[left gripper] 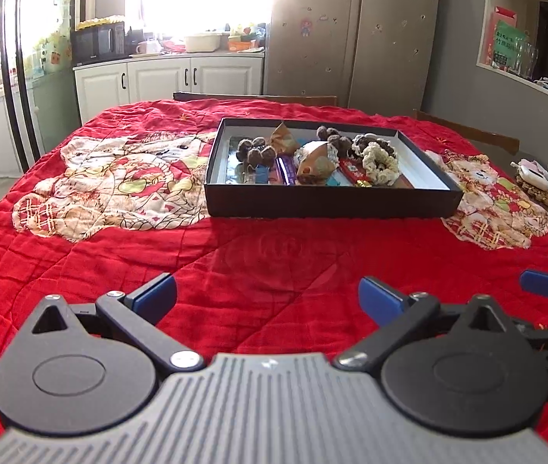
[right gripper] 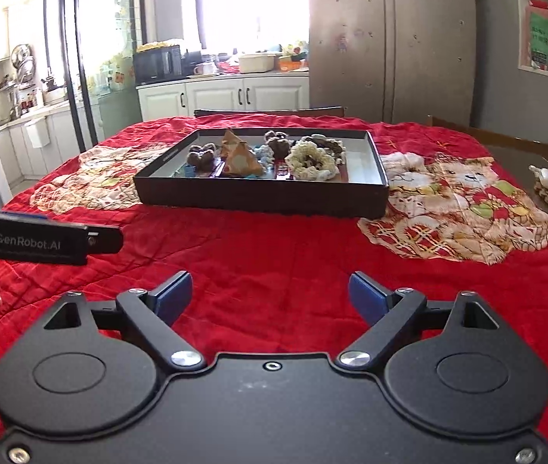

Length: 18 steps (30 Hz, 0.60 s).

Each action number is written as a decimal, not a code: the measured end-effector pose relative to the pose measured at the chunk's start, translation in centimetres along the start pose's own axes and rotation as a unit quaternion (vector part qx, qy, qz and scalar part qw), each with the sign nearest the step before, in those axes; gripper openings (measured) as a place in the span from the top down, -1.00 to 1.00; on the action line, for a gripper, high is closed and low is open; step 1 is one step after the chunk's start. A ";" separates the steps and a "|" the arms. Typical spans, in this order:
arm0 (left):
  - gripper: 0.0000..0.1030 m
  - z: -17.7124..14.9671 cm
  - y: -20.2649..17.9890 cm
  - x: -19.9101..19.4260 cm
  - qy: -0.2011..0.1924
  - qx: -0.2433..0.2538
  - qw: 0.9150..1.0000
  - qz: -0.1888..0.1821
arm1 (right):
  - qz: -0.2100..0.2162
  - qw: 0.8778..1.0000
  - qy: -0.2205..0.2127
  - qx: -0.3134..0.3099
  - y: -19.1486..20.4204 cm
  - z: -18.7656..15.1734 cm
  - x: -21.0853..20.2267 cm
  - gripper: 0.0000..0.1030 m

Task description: Organize objects

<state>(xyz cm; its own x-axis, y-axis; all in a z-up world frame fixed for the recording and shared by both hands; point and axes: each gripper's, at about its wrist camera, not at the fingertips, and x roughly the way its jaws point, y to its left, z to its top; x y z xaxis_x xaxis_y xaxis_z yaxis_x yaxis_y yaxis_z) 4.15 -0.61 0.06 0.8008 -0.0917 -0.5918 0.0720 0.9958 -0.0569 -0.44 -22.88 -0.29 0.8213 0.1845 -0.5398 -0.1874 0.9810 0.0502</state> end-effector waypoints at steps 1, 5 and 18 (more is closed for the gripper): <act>-1.00 -0.1 -0.1 0.1 0.001 0.002 1.000 0.003 | -0.002 1.000 -0.001 0.003 -0.1 0.0 0.0 -0.80; -1.00 -0.3 -0.4 0.2 0.003 0.011 1.000 0.011 | -0.006 1.000 -0.001 0.011 -0.3 0.0 0.2 -0.87; -1.00 -0.8 -0.9 0.3 0.001 0.015 1.000 0.020 | -0.012 1.000 0.006 0.011 -0.2 -0.3 0.5 -0.96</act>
<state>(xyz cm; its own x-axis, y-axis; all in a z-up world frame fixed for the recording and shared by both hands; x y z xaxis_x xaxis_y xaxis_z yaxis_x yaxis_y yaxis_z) 3.85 -1.53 -0.67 0.8022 -0.0525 -0.5947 0.0588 0.9982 -0.0089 -0.17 -22.96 -0.87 0.8192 0.1595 -0.5510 -0.1547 0.9864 0.0555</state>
